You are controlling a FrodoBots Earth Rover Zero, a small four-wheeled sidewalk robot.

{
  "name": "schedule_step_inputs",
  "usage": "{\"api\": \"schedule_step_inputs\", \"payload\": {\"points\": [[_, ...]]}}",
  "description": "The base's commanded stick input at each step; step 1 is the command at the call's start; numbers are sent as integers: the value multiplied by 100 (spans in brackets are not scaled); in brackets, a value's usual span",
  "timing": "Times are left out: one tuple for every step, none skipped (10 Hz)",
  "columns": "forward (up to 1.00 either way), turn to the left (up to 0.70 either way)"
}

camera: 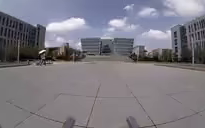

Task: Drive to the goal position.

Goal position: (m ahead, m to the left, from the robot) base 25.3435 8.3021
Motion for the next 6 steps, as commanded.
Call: {"api": "schedule_step_inputs", "payload": {"points": [[70, -22], [70, -22], [70, -22], [70, -22], [70, -8], [70, 10]]}}
